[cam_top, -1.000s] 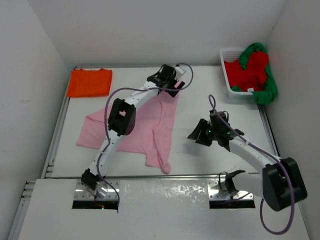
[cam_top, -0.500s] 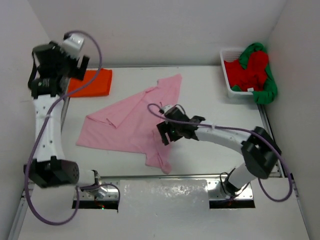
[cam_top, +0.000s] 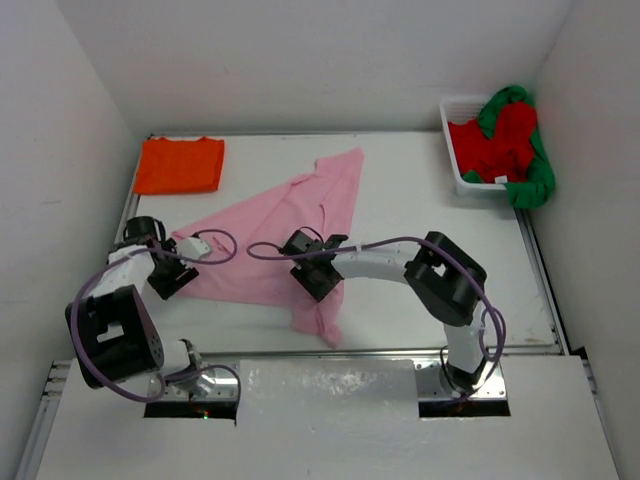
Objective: Fold and stack the t-shirts
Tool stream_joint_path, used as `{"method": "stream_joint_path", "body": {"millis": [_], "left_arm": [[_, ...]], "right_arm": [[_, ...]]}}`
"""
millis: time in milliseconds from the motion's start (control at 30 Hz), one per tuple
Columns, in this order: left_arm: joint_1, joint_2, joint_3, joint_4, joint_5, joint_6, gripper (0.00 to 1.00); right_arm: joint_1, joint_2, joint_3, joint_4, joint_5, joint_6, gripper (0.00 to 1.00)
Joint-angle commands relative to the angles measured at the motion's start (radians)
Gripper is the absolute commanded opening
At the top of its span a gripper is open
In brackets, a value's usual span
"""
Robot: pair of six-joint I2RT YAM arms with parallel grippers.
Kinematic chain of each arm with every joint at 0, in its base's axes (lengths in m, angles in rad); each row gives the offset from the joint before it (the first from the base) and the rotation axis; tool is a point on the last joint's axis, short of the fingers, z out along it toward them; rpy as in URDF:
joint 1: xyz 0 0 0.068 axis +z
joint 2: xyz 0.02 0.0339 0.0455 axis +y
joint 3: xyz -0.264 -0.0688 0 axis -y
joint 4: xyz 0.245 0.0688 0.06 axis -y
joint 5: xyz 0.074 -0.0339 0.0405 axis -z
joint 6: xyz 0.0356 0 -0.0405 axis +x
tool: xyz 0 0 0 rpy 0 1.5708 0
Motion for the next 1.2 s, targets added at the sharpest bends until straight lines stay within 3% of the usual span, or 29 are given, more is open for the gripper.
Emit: {"method": "stream_joint_path", "body": {"millis": [0, 33, 267, 333, 400, 433, 467, 500, 533, 600, 633, 700, 733, 867, 933, 1000, 1100, 1167], "left_arm": [[-0.010, -0.021, -0.102, 0.146, -0.053, 0.147, 0.61], [-0.015, -0.017, -0.134, 0.187, -0.079, 0.171, 0.61], [-0.099, 0.032, -0.277, 0.368, -0.213, 0.185, 0.63], [-0.102, 0.046, -0.334, 0.457, -0.265, 0.217, 0.63], [-0.113, 0.060, -0.363, 0.566, -0.314, 0.205, 0.49], [-0.125, 0.063, -0.362, 0.574, -0.317, 0.179, 0.26], [-0.163, 0.060, -0.352, 0.565, -0.304, 0.146, 0.13], [-0.189, 0.057, -0.340, 0.554, -0.287, 0.103, 0.03], [-0.217, 0.052, -0.310, 0.534, -0.262, 0.013, 0.00], [-0.312, 0.034, -0.277, 0.466, -0.156, -0.064, 0.00], [-0.343, 0.029, -0.245, 0.454, -0.129, -0.145, 0.00], [-0.446, 0.029, -0.213, 0.423, -0.070, -0.215, 0.00], [-0.469, 0.029, -0.188, 0.416, -0.060, -0.270, 0.00], [-0.524, 0.034, -0.161, 0.331, -0.021, -0.326, 0.00], [-0.533, 0.025, -0.165, 0.304, -0.050, -0.313, 0.01], [-0.533, 0.011, -0.153, 0.235, -0.093, -0.310, 0.08], [-0.541, -0.032, -0.057, 0.049, -0.049, -0.330, 0.28], [-0.616, -0.081, -0.027, -0.036, -0.096, -0.339, 0.38]], "right_arm": [[-0.048, 0.001, 0.016, -0.019, -0.009, 0.035, 0.32], [-0.064, -0.005, 0.003, -0.008, -0.021, 0.063, 0.24], [-0.177, -0.074, -0.093, 0.058, -0.104, 0.120, 0.00], [-0.205, -0.111, -0.131, 0.072, -0.125, 0.138, 0.00], [-0.258, -0.177, -0.168, 0.098, -0.136, 0.160, 0.00], [-0.280, -0.204, -0.213, 0.102, -0.138, 0.163, 0.00], [-0.338, -0.235, -0.240, 0.125, -0.150, 0.167, 0.00], [-0.372, -0.264, -0.271, 0.141, -0.158, 0.170, 0.00], [-0.407, -0.319, -0.329, 0.161, -0.193, 0.172, 0.00], [-0.523, -0.346, -0.368, 0.205, -0.283, 0.161, 0.11], [-0.554, -0.347, -0.372, 0.211, -0.306, 0.123, 0.26], [-0.626, -0.330, -0.360, 0.199, -0.316, 0.074, 0.35], [-0.649, -0.324, -0.344, 0.193, -0.314, 0.031, 0.45], [-0.780, -0.406, -0.316, 0.106, -0.311, -0.003, 0.58], [-0.771, -0.483, -0.305, 0.063, -0.243, -0.066, 0.61], [-0.733, -0.578, -0.311, -0.009, -0.219, -0.069, 0.63], [-0.656, -0.631, -0.345, -0.110, -0.219, -0.028, 0.68], [-0.630, -0.649, -0.380, -0.161, -0.236, 0.005, 0.71]]}}
